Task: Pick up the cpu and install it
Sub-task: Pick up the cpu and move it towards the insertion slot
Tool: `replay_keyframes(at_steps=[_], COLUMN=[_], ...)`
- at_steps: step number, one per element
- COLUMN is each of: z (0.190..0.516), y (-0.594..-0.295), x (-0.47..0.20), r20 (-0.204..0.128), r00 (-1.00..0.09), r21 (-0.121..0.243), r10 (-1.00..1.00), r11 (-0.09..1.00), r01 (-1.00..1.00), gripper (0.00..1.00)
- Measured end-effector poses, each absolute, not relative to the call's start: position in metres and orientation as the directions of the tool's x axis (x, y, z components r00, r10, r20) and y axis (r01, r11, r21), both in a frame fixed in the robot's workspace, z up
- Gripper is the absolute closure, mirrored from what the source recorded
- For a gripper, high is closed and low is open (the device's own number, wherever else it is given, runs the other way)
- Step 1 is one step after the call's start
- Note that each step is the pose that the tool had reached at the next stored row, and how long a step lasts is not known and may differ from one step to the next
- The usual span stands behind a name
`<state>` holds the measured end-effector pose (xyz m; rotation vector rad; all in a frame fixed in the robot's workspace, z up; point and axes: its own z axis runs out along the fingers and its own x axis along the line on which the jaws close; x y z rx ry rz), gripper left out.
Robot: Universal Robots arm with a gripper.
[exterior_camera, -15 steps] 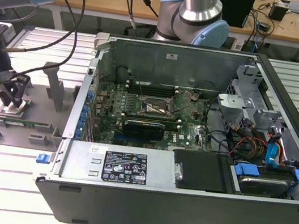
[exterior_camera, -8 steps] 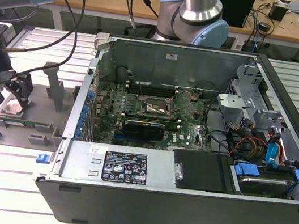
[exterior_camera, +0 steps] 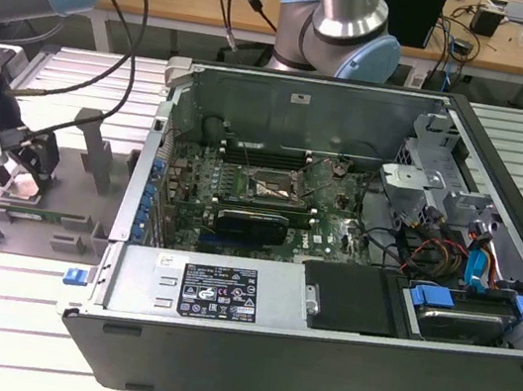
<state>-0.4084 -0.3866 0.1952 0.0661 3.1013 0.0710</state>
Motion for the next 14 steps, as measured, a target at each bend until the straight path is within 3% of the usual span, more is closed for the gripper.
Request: replay_keyframes(at_steps=[14], z=[0.1872], y=[-0.3851], x=[-0.4106], r20=[-0.038], r00=[-0.998], r21=[0.046], r10=[0.043], r11=[0.998], r01=[0.042], gripper=[0.34])
